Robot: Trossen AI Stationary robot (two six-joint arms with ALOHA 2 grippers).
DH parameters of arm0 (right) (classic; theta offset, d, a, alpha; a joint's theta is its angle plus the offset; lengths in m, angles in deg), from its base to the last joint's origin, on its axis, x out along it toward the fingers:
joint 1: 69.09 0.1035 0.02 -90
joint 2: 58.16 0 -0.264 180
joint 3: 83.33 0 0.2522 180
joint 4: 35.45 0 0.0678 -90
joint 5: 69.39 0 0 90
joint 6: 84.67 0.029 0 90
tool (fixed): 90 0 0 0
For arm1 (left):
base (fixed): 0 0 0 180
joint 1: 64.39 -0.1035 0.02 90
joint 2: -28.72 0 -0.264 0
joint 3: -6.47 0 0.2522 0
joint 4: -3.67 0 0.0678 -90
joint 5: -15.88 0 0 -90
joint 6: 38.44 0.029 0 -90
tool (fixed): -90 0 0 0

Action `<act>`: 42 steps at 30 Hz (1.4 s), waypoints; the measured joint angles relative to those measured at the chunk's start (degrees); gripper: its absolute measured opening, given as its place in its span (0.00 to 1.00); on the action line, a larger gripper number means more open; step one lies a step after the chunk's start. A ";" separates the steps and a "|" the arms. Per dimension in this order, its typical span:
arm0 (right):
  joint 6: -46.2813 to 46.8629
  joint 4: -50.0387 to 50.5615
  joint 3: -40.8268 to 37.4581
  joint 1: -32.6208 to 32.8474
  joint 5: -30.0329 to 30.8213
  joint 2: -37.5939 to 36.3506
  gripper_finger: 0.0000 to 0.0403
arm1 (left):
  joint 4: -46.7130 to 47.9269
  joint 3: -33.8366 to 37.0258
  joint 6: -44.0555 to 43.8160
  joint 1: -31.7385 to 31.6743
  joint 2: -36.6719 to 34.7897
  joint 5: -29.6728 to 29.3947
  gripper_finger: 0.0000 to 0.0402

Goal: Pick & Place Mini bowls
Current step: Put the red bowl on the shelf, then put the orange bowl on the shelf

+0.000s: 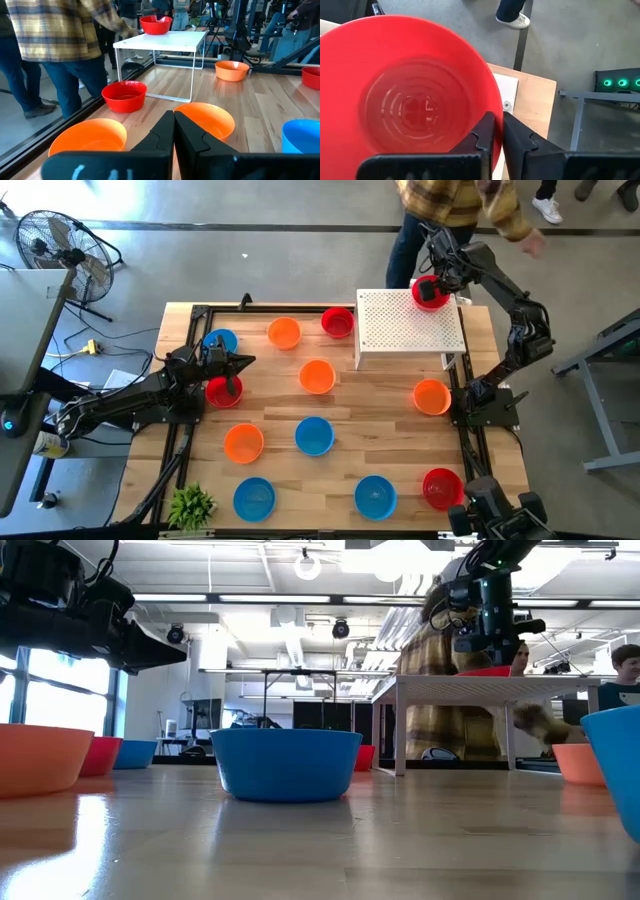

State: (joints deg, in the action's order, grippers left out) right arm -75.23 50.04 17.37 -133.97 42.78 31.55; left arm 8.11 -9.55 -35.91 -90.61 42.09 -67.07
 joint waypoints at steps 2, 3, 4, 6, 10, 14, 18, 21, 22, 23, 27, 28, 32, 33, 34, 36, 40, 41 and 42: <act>0.00 0.02 -0.02 0.00 -0.10 0.05 0.08 | 0.00 0.00 0.00 -0.02 -0.01 0.00 0.00; 0.00 0.01 -0.05 0.00 -0.22 0.07 0.09 | -0.02 0.00 0.00 -0.02 -0.01 0.00 0.00; 0.00 0.02 -0.09 0.02 -0.30 0.07 0.10 | 0.00 0.00 -0.02 0.00 0.01 0.00 0.00; 0.02 -0.05 -0.09 0.02 -0.60 0.07 0.12 | 0.00 0.00 -0.02 0.00 -0.01 0.00 0.00; 0.11 -0.29 -0.09 0.02 -1.04 0.07 0.14 | 0.00 0.00 -0.09 0.00 -0.01 0.00 0.00; 0.51 0.55 1.10 0.03 -1.47 0.09 0.16 | -0.02 0.00 -0.13 0.00 0.00 -0.12 0.00; 0.35 4.84 6.01 1.32 0.04 -0.12 0.15 | 0.07 0.02 0.35 -0.01 -0.01 -1.10 0.00; -2.66 6.41 8.44 3.53 -0.72 -2.37 0.12 | 0.49 0.00 1.76 0.00 0.01 -3.36 0.00; -3.82 5.45 8.21 4.18 -2.74 -3.58 0.10 | 0.63 0.02 2.01 -0.01 0.01 -4.35 0.00; -5.11 3.85 7.23 4.95 -4.82 -5.14 0.08 | 0.76 0.00 1.98 -0.01 0.01 -5.13 0.00; -9.12 -7.21 -1.12 9.35 -11.88 -12.83 0.01 | 2.27 0.00 0.74 -0.02 -0.01 -6.04 0.00; -9.39 -10.76 -3.83 10.65 -13.28 -15.02 0.01 | 3.50 0.00 -0.78 -0.02 -0.01 -5.78 0.00; -9.77 -24.68 -16.27 16.25 -18.53 -23.39 0.03 | 8.43 0.02 -8.72 -0.02 0.01 -4.54 0.00; -9.79 -28.30 -19.43 17.78 -19.38 -25.31 0.03 | 9.16 0.02 -10.21 -0.02 0.01 -4.35 0.00; -9.79 -32.11 -22.66 19.36 -20.17 -27.35 0.02 | 9.56 0.02 -10.81 -0.02 0.03 -3.84 0.00; -9.85 -39.85 -28.75 22.45 -21.67 -30.87 0.01 | 9.53 0.01 -11.94 -0.02 0.02 -2.70 0.00; -9.90 -53.88 -39.57 28.78 -22.49 -36.18 0.01 | 10.75 -1.83 -13.42 -0.02 0.92 -2.89 0.00; -9.92 -56.84 -41.79 30.15 -22.51 -37.25 0.01 | 11.08 -2.61 -13.46 -0.02 1.51 -3.22 0.00; -9.91 -59.77 -43.67 31.36 -22.53 -38.10 0.01 | 11.43 -3.35 -13.51 -0.02 2.17 -3.67 0.00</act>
State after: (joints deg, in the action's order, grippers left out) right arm -85.15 -9.73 -26.30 -102.61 20.25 -6.55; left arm 19.55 -12.91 -49.42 -90.63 44.26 -70.74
